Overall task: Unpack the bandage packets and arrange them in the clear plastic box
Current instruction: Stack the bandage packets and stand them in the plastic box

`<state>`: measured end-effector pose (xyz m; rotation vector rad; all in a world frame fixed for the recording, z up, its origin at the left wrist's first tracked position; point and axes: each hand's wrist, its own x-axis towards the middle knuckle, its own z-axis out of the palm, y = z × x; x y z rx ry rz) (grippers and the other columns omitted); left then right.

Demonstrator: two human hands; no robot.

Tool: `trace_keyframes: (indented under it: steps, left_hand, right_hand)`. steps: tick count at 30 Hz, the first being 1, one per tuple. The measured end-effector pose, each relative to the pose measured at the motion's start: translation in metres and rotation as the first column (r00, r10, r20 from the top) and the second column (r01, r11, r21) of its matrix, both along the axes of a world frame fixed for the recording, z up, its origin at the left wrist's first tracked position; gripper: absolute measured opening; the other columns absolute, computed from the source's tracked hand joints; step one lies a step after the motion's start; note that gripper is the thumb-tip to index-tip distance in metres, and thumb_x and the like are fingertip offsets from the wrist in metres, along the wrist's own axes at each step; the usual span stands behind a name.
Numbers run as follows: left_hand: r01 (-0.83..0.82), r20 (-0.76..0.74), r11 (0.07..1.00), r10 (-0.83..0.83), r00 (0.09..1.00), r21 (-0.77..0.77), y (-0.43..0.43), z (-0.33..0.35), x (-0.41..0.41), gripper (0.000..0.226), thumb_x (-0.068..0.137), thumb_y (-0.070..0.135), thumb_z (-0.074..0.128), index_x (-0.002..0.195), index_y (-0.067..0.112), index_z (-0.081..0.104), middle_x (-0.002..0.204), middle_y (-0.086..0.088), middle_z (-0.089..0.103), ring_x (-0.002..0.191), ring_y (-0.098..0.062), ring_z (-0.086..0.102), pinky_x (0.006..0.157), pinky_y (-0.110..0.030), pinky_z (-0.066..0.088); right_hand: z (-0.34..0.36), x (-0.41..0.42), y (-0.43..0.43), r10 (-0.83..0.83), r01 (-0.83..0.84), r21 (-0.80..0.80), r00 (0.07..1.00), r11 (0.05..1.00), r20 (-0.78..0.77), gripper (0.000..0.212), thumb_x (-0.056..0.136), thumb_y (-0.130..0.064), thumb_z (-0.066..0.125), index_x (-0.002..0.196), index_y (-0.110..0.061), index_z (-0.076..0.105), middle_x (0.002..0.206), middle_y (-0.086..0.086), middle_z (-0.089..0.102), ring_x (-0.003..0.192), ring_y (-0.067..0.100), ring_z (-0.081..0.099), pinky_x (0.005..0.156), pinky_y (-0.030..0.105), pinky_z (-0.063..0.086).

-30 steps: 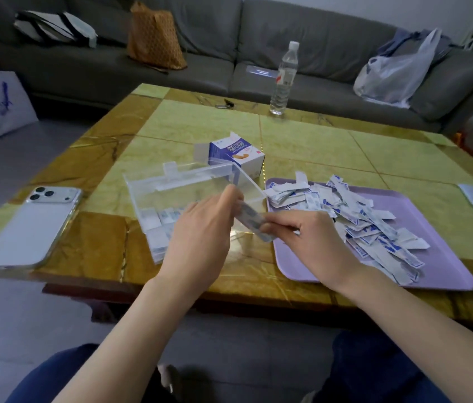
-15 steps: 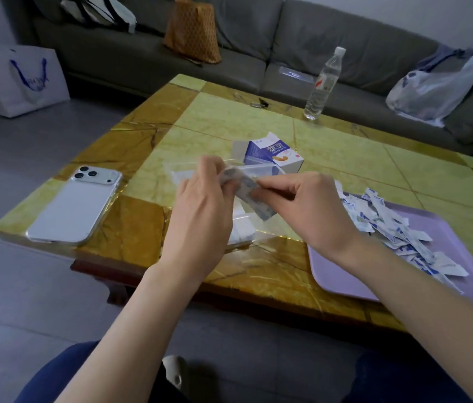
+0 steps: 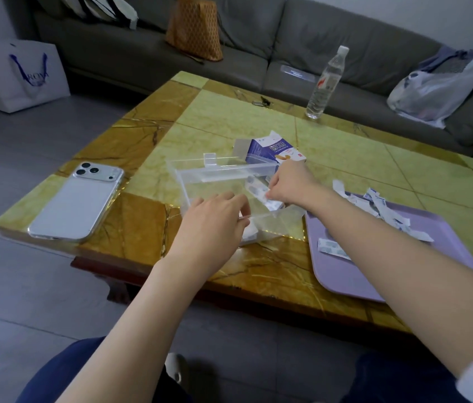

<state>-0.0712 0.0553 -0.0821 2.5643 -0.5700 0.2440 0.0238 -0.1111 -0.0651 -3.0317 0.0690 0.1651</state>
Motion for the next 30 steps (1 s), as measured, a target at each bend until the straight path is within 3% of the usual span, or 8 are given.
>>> trace_keyframes:
  steps: [4, 8, 11, 16, 19, 22, 26, 30]
  left_hand:
    - [-0.013, -0.005, 1.0, 0.013, 1.0, -0.003, 0.0, 0.0, -0.002, 0.016, 0.097, 0.029, 0.041, 0.104, 0.023, 0.053, 0.1, 0.009, 0.058, 0.087, -0.015, 0.053, 0.086, -0.028, 0.035]
    - [-0.016, -0.03, 1.0, 0.016, 0.999, -0.019, 0.002, 0.001, -0.002, 0.015, 0.097, 0.027, 0.04, 0.103, 0.023, 0.053, 0.1, 0.009, 0.059, 0.082, -0.015, 0.05, 0.087, -0.03, 0.036]
    - [-0.008, -0.032, 1.0, 0.008, 0.999, -0.019, 0.003, 0.0, -0.001, 0.014, 0.097, 0.027, 0.04, 0.104, 0.024, 0.052, 0.1, 0.009, 0.059, 0.079, -0.014, 0.046, 0.088, -0.03, 0.036]
    - [-0.004, -0.038, 1.0, 0.003, 0.999, -0.02, 0.003, 0.001, 0.0, 0.013, 0.097, 0.028, 0.04, 0.103, 0.024, 0.051, 0.1, 0.009, 0.059, 0.08, -0.014, 0.048, 0.088, -0.03, 0.036]
    - [0.002, -0.035, 1.0, -0.003, 0.999, -0.025, 0.003, 0.0, 0.0, 0.013, 0.098, 0.028, 0.04, 0.103, 0.025, 0.051, 0.1, 0.009, 0.058, 0.078, -0.013, 0.045, 0.088, -0.029, 0.034]
    - [0.006, -0.031, 1.0, -0.007, 0.999, -0.019, 0.003, -0.002, 0.0, 0.013, 0.098, 0.029, 0.039, 0.103, 0.025, 0.05, 0.1, 0.009, 0.058, 0.076, -0.012, 0.042, 0.087, -0.028, 0.032]
    - [0.005, -0.035, 0.999, -0.006, 0.999, -0.031, 0.004, -0.002, 0.0, 0.013, 0.099, 0.029, 0.039, 0.103, 0.026, 0.05, 0.099, 0.01, 0.057, 0.076, -0.011, 0.042, 0.087, -0.027, 0.031]
    - [0.007, -0.034, 1.0, -0.008, 0.999, -0.031, 0.004, -0.001, 0.0, 0.013, 0.099, 0.029, 0.039, 0.104, 0.026, 0.05, 0.1, 0.01, 0.057, 0.077, -0.011, 0.043, 0.088, -0.028, 0.031]
  right_hand:
    - [-0.009, 0.006, 0.006, -0.065, 0.053, -0.106, 0.99, 0.993, -0.123, 0.026, 0.079, -0.012, 0.06, 0.06, -0.011, 0.043, 0.065, 0.005, 0.052, 0.065, 0.021, 0.056, 0.046, 0.021, 0.038]
    - [-0.008, 0.005, 0.013, -0.113, 0.091, -0.088, 0.953, 0.992, -0.282, 0.029, 0.081, -0.016, 0.067, 0.061, -0.01, 0.046, 0.057, 0.003, 0.052, 0.045, 0.012, 0.049, 0.036, 0.018, 0.032]
    - [-0.005, 0.003, 0.017, -0.099, 0.092, -0.036, 0.925, 0.995, -0.366, 0.031, 0.085, -0.013, 0.065, 0.061, -0.008, 0.046, 0.06, 0.007, 0.05, 0.045, 0.013, 0.048, 0.026, 0.011, 0.029]
    - [-0.008, 0.005, 0.022, -0.095, 0.056, -0.105, 0.903, 0.993, -0.419, 0.017, 0.088, -0.019, 0.062, 0.08, -0.005, 0.056, 0.081, 0.01, 0.062, 0.058, 0.014, 0.055, 0.046, 0.022, 0.039]
    - [-0.009, 0.003, 0.024, -0.094, 0.037, -0.136, 0.89, 0.99, -0.446, 0.028, 0.09, -0.026, 0.059, 0.103, -0.002, 0.06, 0.098, 0.011, 0.066, 0.076, 0.019, 0.061, 0.059, 0.024, 0.045]
    - [-0.012, 0.004, 0.026, -0.085, 0.063, -0.064, 0.895, 0.996, -0.439, 0.015, 0.091, -0.017, 0.056, 0.085, -0.003, 0.054, 0.074, 0.009, 0.058, 0.057, 0.016, 0.055, 0.046, 0.022, 0.04]
    - [-0.013, 0.005, 0.028, -0.102, 0.085, -0.059, 0.891, 0.995, -0.442, 0.026, 0.096, -0.011, 0.046, 0.07, -0.006, 0.041, 0.069, 0.009, 0.05, 0.052, 0.015, 0.05, 0.041, 0.021, 0.036]
    - [-0.01, 0.003, 0.028, -0.068, 0.058, -0.035, 0.901, 0.998, -0.428, 0.005, 0.094, -0.006, 0.046, 0.093, -0.005, 0.05, 0.075, 0.011, 0.052, 0.054, 0.014, 0.052, 0.042, 0.02, 0.037]
